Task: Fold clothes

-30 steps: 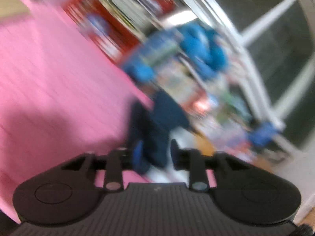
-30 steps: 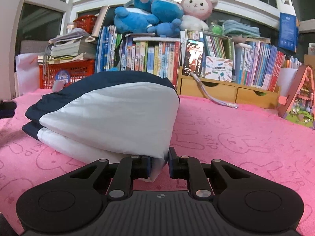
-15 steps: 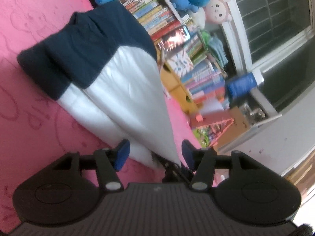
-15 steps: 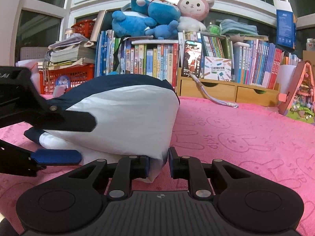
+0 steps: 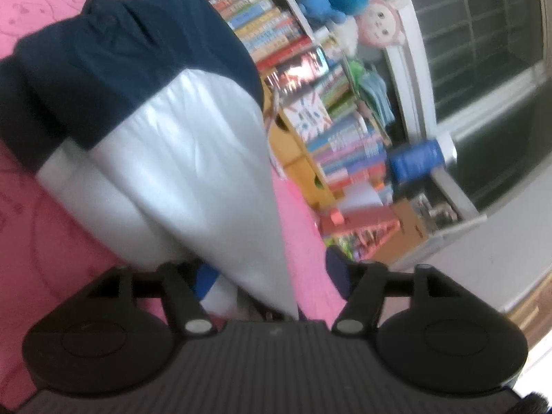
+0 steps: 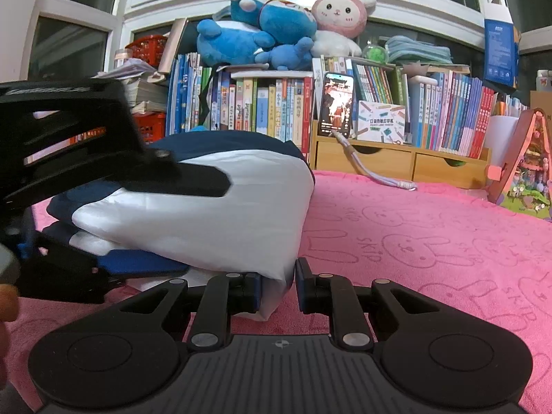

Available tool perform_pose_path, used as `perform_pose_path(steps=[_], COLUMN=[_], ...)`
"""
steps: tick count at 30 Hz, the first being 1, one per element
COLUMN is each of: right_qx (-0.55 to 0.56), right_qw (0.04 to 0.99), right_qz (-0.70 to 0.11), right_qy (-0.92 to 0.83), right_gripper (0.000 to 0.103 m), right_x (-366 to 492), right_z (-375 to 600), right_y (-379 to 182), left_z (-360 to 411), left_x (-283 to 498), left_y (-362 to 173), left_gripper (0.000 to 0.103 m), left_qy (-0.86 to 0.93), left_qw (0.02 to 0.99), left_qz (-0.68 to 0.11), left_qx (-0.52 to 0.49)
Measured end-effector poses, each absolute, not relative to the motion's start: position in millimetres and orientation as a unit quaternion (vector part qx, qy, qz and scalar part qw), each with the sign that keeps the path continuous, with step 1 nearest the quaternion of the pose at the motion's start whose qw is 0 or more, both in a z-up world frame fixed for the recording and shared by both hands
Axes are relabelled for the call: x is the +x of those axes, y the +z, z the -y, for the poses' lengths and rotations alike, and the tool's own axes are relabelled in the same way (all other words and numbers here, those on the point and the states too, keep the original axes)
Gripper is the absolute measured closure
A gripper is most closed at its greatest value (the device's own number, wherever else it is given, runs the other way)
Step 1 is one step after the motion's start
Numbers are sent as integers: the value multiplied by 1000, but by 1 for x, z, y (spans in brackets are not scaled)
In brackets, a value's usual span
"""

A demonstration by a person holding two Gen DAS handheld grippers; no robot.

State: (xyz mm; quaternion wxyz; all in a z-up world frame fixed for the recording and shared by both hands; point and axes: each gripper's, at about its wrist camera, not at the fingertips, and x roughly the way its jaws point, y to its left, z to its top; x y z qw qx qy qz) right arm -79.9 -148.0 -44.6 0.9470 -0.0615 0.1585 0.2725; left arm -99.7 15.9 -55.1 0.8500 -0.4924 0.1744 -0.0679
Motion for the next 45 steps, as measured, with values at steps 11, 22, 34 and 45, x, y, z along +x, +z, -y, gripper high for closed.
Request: perform_pose_path(steps=[11,22,34,45], right_qx=[-64,-73,-66,25], right_qw=[949,950,950,931], right_qz=[-166,-164,-176,-233], right_qy=[260,255,251,279], right_gripper=[80,84,87,72], right_x=[-77,-78,-74,-50], right_z=[144,138,140,159], right_y=[-44,-45,-44,-38], left_z=[-1,-83,-113,-86], left_x=[-82,-140,-183,-202], left_y=[-57,-54,-41,-45], left_gripper=[89,98,103,92], left_qy=[-19,90,258,67], left_qw=[884,888,878,870], left_qz=[-179,-101,-50,-118], left_qx=[-432,-439,-399,-473])
